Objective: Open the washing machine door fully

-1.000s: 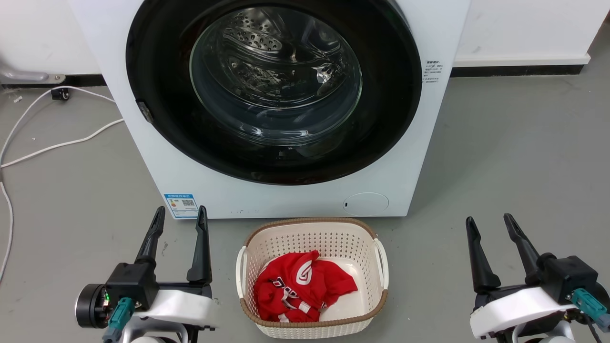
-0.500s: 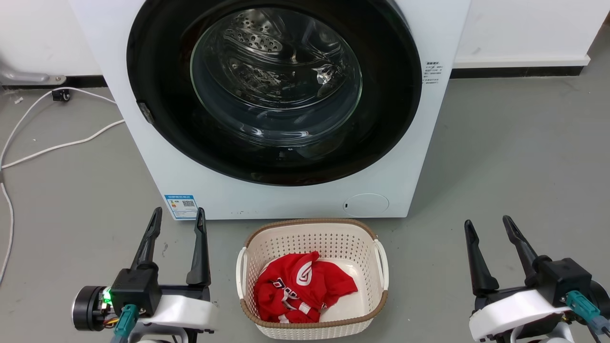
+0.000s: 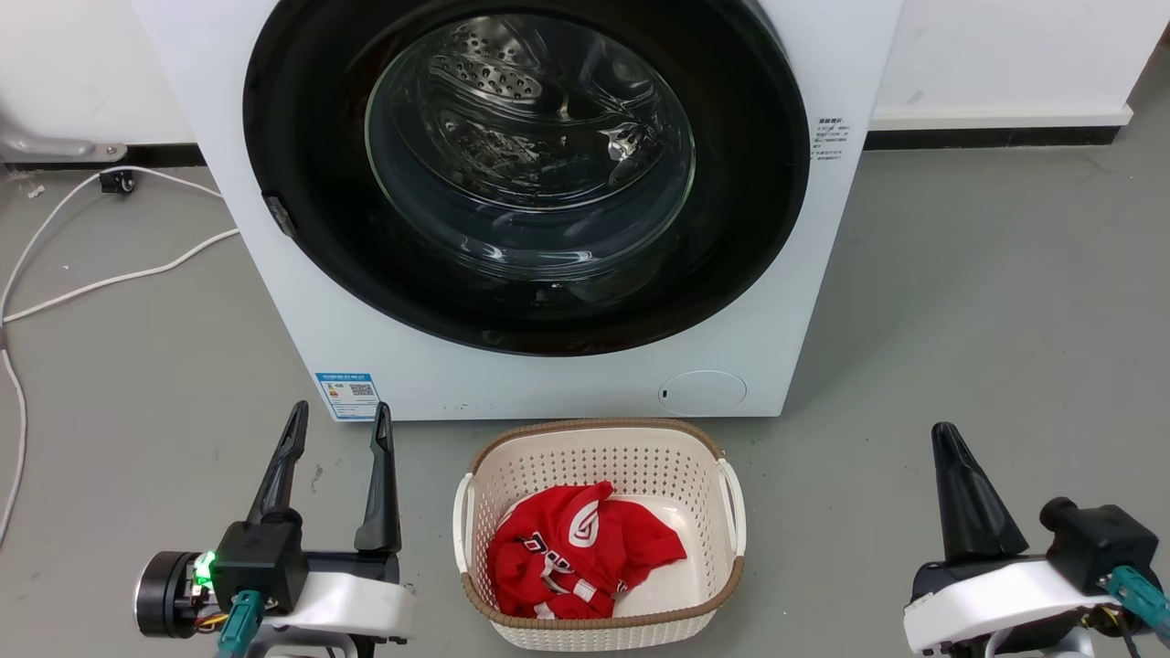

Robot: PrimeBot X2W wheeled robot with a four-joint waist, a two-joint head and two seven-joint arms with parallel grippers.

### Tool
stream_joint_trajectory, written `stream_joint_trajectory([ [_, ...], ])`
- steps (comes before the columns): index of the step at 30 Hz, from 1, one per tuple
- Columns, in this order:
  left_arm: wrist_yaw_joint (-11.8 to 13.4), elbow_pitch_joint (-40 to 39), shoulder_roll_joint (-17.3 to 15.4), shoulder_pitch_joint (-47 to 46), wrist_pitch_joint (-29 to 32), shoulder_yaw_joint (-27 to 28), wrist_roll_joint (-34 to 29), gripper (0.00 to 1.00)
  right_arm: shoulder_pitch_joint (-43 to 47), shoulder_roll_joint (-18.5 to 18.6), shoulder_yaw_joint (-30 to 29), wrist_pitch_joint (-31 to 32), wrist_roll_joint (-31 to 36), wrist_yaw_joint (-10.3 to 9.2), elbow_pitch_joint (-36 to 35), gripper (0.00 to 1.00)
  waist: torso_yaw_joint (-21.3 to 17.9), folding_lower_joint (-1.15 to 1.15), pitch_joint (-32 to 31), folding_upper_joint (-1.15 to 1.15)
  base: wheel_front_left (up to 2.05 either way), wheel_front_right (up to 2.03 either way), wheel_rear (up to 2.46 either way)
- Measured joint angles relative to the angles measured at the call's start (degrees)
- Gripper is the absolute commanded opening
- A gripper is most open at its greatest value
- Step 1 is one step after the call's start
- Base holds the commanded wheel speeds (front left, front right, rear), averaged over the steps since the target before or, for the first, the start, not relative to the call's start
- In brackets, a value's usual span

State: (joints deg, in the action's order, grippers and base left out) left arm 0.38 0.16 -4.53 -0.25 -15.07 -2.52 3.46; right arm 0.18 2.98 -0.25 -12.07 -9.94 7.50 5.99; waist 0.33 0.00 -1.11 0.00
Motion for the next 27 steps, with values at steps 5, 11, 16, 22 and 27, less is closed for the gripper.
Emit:
stream_joint_trajectory([
  [5, -0.5, 0.2, 0.4, 0.0, 0.0, 0.5, -0.2, 1.0, -0.2, 0.0, 0.9, -1.1, -14.1, 0.0, 1.6, 0.0, 0.1, 0.0, 0.0, 0.0, 0.0, 0.0, 0.0],
  [11, -0.9, 0.4, 0.8, 0.0, 0.0, 1.3, -0.4, 1.0, -2.4, 0.0, 3.5, -2.6, -47.7, 0.0, 4.2, 0.0, 0.1, 0.0, 0.1, 0.0, 0.0, 0.0, 0.0],
  [16, -1.2, 0.4, 1.1, 0.0, 0.0, 1.8, -0.6, 1.0, -6.0, 0.0, 2.7, -3.0, -71.9, -0.01, 6.3, 0.0, 0.0, 0.0, 0.6, 0.0, 0.0, 0.0, 0.0],
  [22, -1.4, 0.0, 1.3, -0.4, 0.0, 2.9, -0.7, 1.0, -16.0, 0.1, -2.4, -2.1, -85.5, -0.01, 13.4, 0.0, -0.2, 0.0, 2.1, 0.0, 0.0, 0.0, 0.0],
  [27, -2.3, -0.7, 1.3, -2.6, 0.0, 3.4, -1.1, 1.0, -31.0, 4.8, -3.3, 1.2, -88.5, -0.01, 23.6, 0.0, -0.5, 0.0, 5.2, 0.0, 0.0, 0.0, 0.0],
])
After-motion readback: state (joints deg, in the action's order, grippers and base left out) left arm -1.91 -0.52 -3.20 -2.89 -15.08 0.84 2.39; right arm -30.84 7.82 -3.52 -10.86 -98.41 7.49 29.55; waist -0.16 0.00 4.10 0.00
